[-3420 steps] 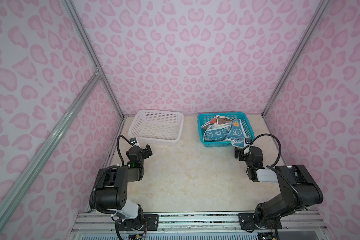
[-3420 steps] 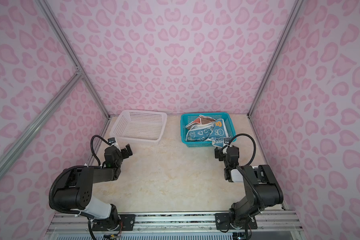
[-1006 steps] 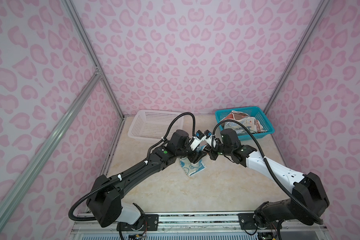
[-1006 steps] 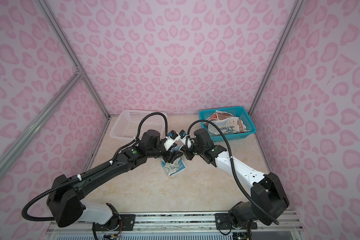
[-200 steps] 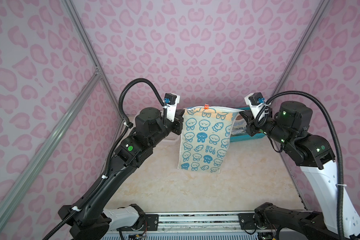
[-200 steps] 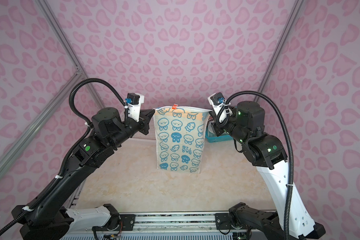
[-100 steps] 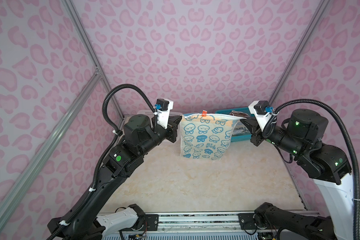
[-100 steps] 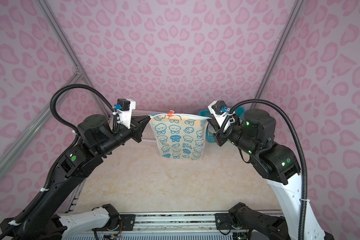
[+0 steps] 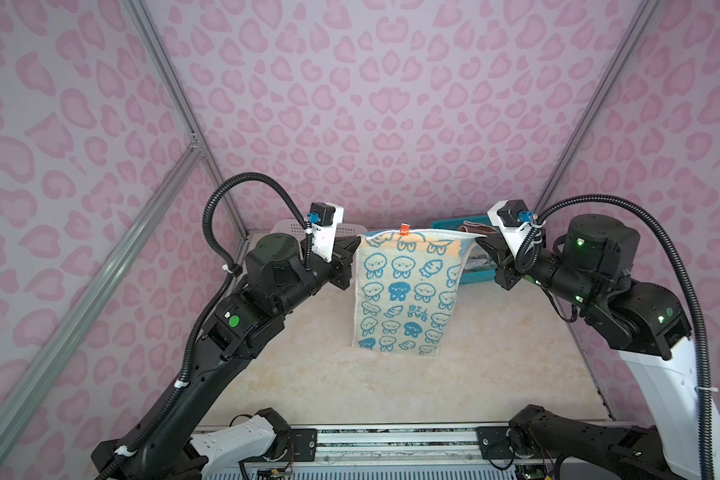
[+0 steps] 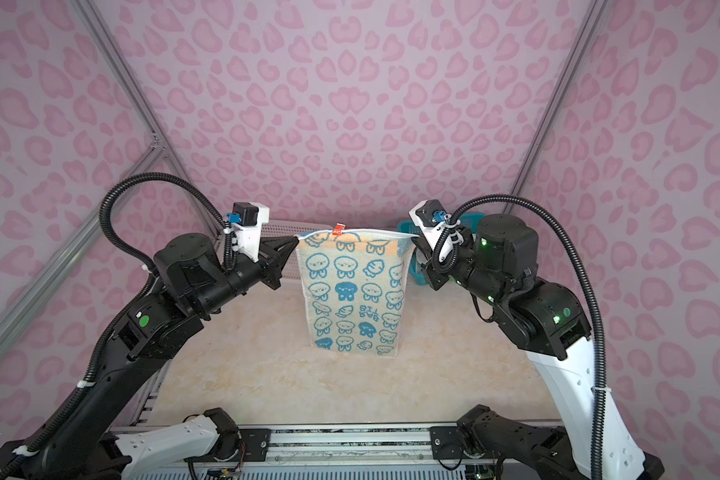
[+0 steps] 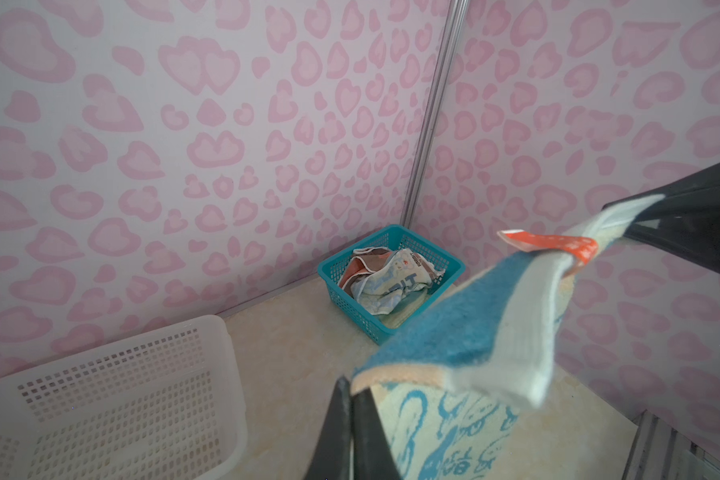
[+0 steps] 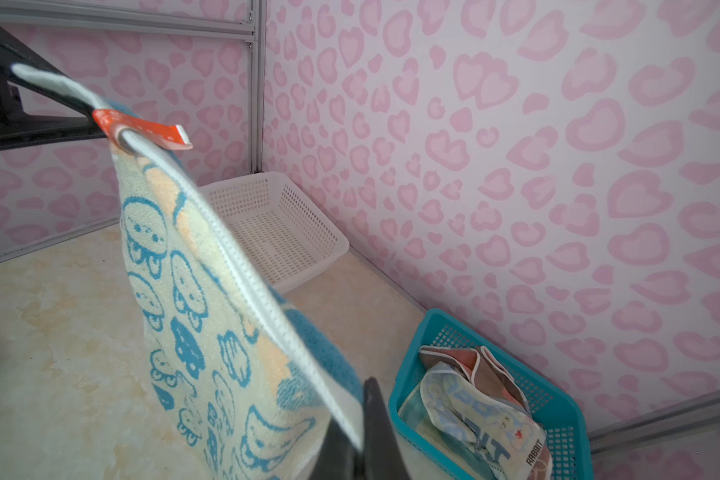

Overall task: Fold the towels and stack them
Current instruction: 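Hold the blue bunny towel hanging spread between both raised grippers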

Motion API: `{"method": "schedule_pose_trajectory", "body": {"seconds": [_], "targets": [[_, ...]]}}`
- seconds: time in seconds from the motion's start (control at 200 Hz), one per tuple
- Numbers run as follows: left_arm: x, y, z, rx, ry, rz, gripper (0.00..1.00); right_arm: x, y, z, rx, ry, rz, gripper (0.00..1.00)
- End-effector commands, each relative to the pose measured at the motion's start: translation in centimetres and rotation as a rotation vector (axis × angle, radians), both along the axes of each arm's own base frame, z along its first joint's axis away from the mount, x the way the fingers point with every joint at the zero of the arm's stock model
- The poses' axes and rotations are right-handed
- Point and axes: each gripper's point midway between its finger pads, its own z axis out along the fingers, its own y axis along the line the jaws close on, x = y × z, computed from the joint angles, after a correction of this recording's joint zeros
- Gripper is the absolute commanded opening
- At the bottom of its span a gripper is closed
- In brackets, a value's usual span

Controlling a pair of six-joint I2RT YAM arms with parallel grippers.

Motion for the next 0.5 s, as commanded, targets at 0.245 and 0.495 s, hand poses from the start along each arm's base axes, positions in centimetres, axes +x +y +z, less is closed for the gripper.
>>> {"method": "schedule_pose_trajectory", "body": {"seconds": [0.245,0.495], "targets": [[4.2,-0.9,-1.2,0.078,-0.007,0.104,0.03,3.8,-0.4,-0.7,-0.073,-0.037,-0.126,0.00],[2.6,-1.0,-0.2,0.047,-0.008,0.048,0.03,1.4,0.3,0.0,-0.049,-0.026,-0.019,0.00]]}}
